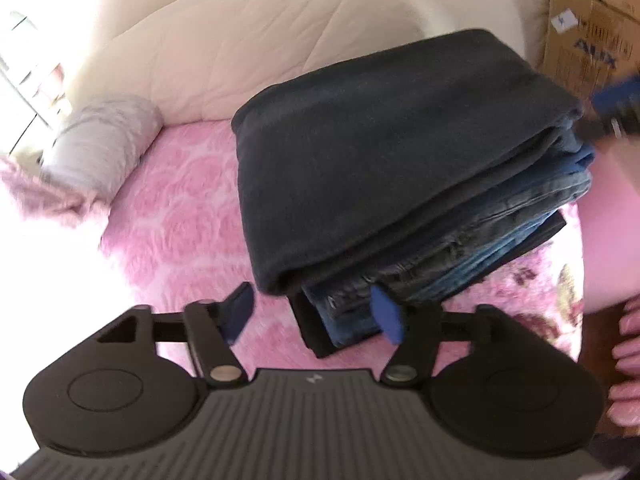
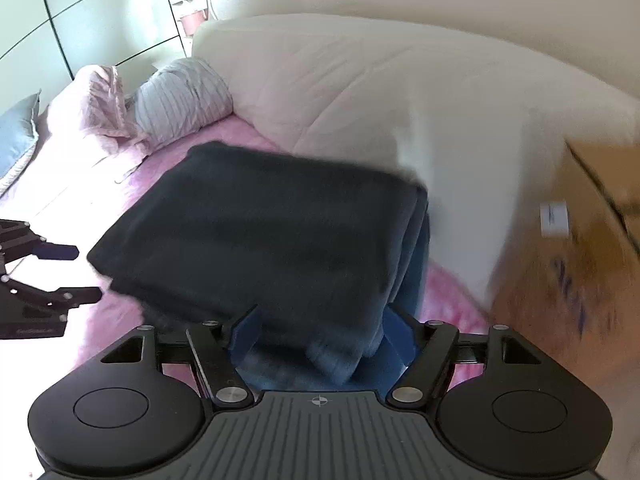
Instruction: Fold clothes
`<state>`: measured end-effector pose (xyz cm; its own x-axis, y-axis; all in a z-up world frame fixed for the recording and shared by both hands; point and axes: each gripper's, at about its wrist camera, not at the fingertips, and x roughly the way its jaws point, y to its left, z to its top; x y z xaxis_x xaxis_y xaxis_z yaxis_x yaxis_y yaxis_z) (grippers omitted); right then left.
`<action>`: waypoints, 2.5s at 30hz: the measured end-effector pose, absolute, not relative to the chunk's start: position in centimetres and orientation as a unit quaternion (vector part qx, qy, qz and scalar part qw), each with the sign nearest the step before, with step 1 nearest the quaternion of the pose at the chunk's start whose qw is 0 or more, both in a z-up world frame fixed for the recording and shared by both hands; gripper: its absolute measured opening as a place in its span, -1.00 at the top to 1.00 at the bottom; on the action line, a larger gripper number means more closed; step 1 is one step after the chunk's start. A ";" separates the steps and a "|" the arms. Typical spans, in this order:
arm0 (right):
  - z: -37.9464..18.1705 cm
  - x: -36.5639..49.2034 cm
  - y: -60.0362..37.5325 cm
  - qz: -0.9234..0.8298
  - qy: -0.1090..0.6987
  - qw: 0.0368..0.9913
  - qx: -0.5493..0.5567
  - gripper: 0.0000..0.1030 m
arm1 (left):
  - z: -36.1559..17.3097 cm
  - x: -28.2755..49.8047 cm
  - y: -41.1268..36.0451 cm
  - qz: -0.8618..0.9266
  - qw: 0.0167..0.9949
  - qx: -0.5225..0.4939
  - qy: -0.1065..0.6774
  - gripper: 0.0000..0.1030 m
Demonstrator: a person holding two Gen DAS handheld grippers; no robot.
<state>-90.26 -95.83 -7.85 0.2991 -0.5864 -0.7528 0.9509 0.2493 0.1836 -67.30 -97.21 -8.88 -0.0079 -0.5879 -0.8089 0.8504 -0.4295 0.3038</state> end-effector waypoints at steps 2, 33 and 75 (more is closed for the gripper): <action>-8.0 -90.0 -93.8 -0.526 0.282 0.727 0.339 -0.39 | -8.4 -67.1 -95.8 -0.697 0.521 0.470 0.148 -0.44; 6.6 -76.7 -65.0 -0.648 0.223 0.639 0.349 -0.41 | 5.3 -54.5 -69.4 -0.768 0.519 0.310 0.209 -0.78; 7.0 -79.5 -66.1 -0.583 0.270 0.699 0.315 -0.42 | 7.5 -60.0 -66.6 -0.668 0.621 0.344 0.225 -0.78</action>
